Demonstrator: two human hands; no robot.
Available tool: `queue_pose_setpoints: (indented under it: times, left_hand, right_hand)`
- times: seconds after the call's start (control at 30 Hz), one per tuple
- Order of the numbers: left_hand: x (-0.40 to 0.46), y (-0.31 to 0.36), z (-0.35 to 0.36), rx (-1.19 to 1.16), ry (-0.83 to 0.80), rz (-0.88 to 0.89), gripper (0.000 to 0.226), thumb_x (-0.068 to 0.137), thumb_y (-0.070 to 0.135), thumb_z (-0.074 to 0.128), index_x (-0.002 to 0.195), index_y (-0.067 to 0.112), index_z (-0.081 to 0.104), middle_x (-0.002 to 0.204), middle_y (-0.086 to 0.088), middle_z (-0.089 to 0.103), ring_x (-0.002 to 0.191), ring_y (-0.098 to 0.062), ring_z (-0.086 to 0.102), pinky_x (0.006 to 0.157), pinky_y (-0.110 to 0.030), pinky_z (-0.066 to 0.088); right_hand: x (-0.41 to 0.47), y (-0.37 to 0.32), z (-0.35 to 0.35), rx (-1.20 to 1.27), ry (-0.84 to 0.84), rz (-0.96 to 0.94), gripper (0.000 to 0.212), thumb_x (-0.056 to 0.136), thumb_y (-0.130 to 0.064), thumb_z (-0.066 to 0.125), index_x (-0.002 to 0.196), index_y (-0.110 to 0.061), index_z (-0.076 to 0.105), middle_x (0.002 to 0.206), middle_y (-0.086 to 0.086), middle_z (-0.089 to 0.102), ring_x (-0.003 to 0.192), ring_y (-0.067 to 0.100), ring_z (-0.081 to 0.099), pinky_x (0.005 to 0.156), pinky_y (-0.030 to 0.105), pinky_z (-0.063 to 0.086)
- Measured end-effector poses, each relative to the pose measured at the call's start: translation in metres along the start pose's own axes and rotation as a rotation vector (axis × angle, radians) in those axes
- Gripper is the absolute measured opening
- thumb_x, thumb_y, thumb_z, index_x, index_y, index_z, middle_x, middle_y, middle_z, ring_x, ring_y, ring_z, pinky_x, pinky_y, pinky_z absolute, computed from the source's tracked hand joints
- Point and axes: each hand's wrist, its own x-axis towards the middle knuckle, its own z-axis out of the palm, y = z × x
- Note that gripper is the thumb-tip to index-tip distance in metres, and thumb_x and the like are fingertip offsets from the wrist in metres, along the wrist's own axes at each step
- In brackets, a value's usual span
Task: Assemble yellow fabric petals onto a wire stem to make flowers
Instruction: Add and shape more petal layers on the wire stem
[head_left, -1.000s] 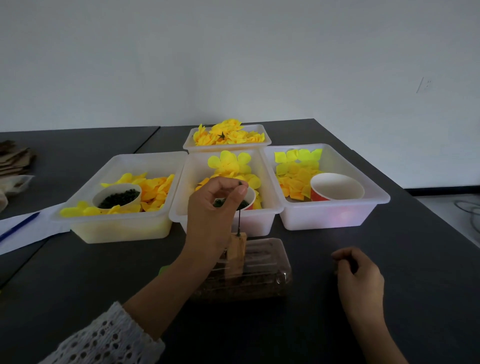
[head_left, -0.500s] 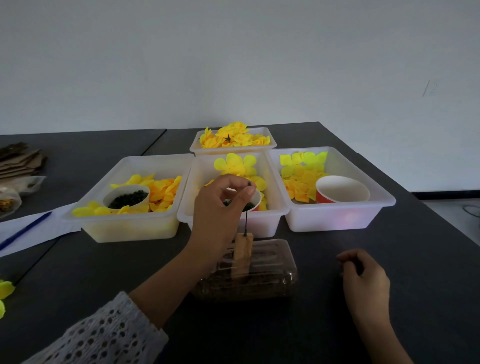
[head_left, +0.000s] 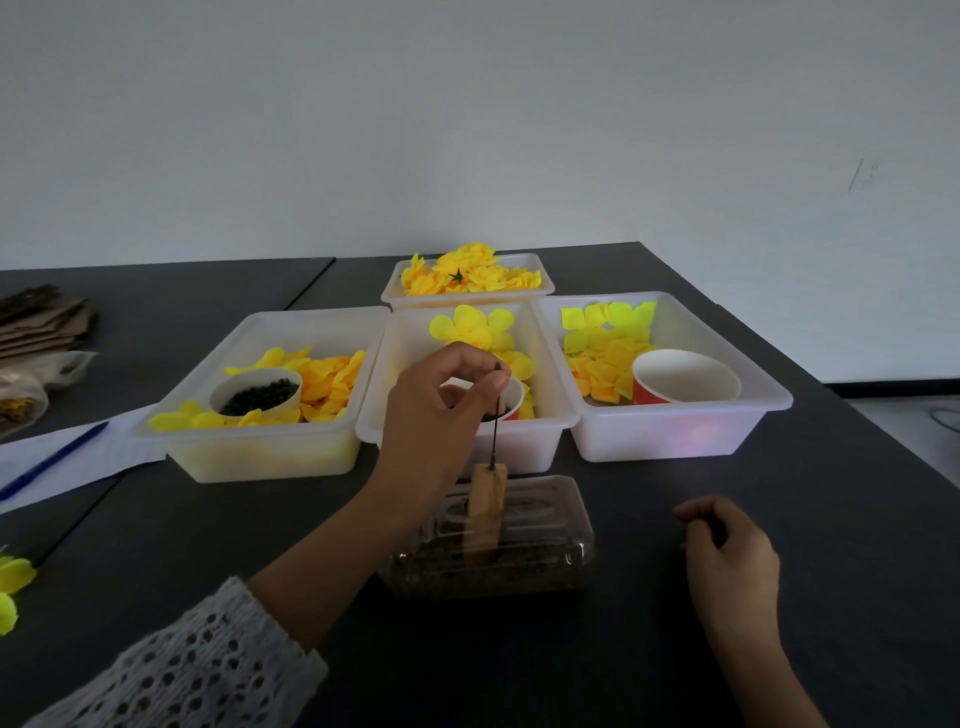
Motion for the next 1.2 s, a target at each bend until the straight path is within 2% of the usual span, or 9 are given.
queue_pose_setpoints:
  times: [0.17,0.5,0.77,0.97,1.1,1.2]
  left_hand:
    - [0.002,0.001,0.001,-0.014,0.007,-0.011,0.012,0.091,0.015,0.066,0.083,0.024,0.066,0.083,0.008,0.070,0.071,-0.015,0.069,0.055,-0.018,0.045]
    - [0.005,0.000,0.001,-0.011,-0.002,-0.017,0.004,0.089,0.017,0.068,0.087,0.015,0.069,0.081,0.002,0.070,0.069,-0.014,0.068,0.054,-0.014,0.043]
    - [0.006,-0.004,0.000,0.016,-0.008,-0.009,0.008,0.088,0.018,0.069,0.082,0.024,0.069,0.081,0.007,0.071,0.069,-0.012,0.068,0.054,-0.014,0.044]
    - [-0.003,-0.019,-0.001,0.084,-0.070,-0.051,0.017,0.086,0.018,0.071,0.075,0.031,0.069,0.067,0.016,0.067,0.062,0.003,0.059,0.059,-0.009,0.042]
    - [-0.017,-0.038,-0.007,0.190,-0.183,-0.154,0.003,0.087,0.023,0.070,0.089,0.022,0.073,0.090,0.008,0.071,0.082,-0.001,0.065,0.072,-0.013,0.047]
    - [-0.020,-0.045,-0.010,0.182,-0.206,-0.159,0.012,0.087,0.022,0.070,0.097,0.016,0.072,0.104,0.001,0.068,0.094,-0.009,0.065,0.085,-0.026,0.051]
  right_hand:
    - [0.000,0.000,0.000,0.004,-0.003,0.006,0.031,0.093,-0.001,0.048,0.084,-0.027,0.060,0.078,-0.001,0.060,0.070,0.016,0.059,0.055,0.028,0.046]
    - [-0.001,-0.001,-0.001,0.001,-0.008,0.000,0.029,0.094,-0.001,0.047,0.085,-0.026,0.060,0.076,0.000,0.060,0.067,0.016,0.059,0.051,0.026,0.045]
    - [0.000,-0.001,0.000,0.000,-0.002,-0.003,0.029,0.094,-0.002,0.047,0.085,-0.026,0.061,0.077,0.000,0.061,0.067,0.018,0.060,0.052,0.028,0.046]
    - [0.000,-0.001,0.000,-0.005,-0.012,0.015,0.028,0.094,-0.002,0.047,0.087,-0.025,0.061,0.078,0.000,0.061,0.068,0.017,0.060,0.051,0.027,0.044]
    - [0.000,-0.001,-0.001,-0.003,-0.016,0.019,0.028,0.095,-0.003,0.047,0.086,-0.026,0.061,0.078,0.001,0.061,0.069,0.017,0.060,0.051,0.027,0.044]
    - [-0.001,-0.001,-0.001,-0.011,-0.012,0.011,0.030,0.094,-0.002,0.047,0.085,-0.027,0.060,0.077,0.002,0.061,0.067,0.018,0.059,0.051,0.027,0.045]
